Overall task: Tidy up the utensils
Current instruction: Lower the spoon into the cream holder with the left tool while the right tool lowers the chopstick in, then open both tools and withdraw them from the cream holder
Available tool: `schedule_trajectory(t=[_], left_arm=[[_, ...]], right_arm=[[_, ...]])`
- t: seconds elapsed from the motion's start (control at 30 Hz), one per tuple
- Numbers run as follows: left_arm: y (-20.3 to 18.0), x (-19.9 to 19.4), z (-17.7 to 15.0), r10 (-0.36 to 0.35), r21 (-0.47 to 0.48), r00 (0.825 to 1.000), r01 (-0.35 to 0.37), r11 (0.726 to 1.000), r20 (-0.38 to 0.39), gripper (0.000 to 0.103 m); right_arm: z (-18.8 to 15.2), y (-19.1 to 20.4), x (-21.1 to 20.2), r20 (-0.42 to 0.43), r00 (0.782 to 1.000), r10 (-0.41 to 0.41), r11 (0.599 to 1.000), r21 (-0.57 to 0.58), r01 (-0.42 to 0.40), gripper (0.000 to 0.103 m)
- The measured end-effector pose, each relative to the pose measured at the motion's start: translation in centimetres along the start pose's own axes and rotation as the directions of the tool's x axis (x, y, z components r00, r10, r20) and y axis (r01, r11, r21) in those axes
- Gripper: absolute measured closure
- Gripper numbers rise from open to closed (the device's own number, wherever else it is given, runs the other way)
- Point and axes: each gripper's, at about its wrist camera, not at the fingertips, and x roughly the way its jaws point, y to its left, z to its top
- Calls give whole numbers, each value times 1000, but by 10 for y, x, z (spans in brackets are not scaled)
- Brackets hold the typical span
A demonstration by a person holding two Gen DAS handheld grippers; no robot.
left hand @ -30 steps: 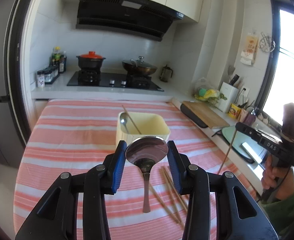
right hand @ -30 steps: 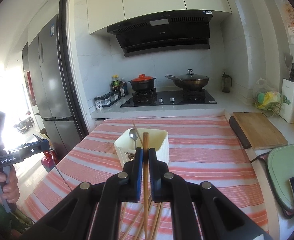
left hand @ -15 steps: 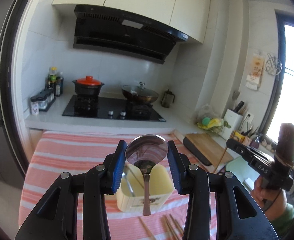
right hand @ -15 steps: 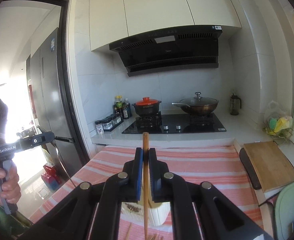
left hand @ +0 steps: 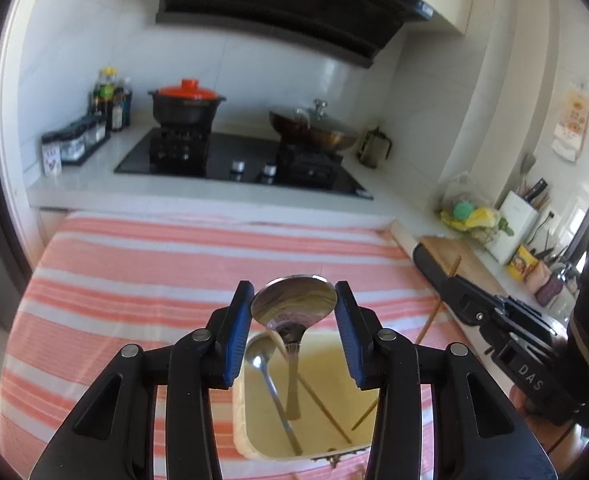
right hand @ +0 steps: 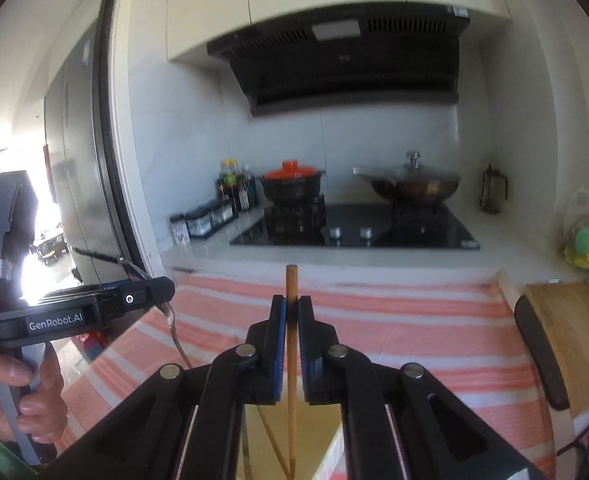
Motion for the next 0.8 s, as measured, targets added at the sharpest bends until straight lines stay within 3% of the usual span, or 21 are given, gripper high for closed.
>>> schedule_trajectory(t=[0.1,0.2,0.27,0.3,0.33,0.4,0.5,0.63,0.8], left_arm=[[4,27,-14,23,-3,996,-23,1000,-86,61],[4,42,-23,64,-2,988,-65,998,-144,59],[5,34,-24,63,-12,987,-65,998,-149,55],[6,25,-23,51,-17,989,-54,998,-140,48],[6,12,-24,47,-12,991,-49,999,-127,44],[6,-18,-31,71,25,993,-69,997,-95,25],[9,-69,-59,101,103,992,-93,990,-79,13],[18,-118,-122,112,155,982,-88,984,-154,8],[23,-147,-210,135,113,961,-110,987,-241,8]], right_arm=[[-20,-10,34,-141,990,-6,1000,25,10,97],[-31,-17,50,-211,977,-27,998,46,38,95],[-31,-20,50,-235,971,-52,996,60,68,76],[-29,-23,42,-221,974,-50,994,81,70,63],[-28,-25,31,-199,979,-46,993,100,67,60],[-27,-27,6,-177,983,-46,993,102,65,60],[-44,-22,-42,-175,982,-69,995,62,81,54],[-103,-11,-106,-213,972,-102,995,-5,103,48],[-202,-1,-165,-285,941,-181,983,-29,180,48]])
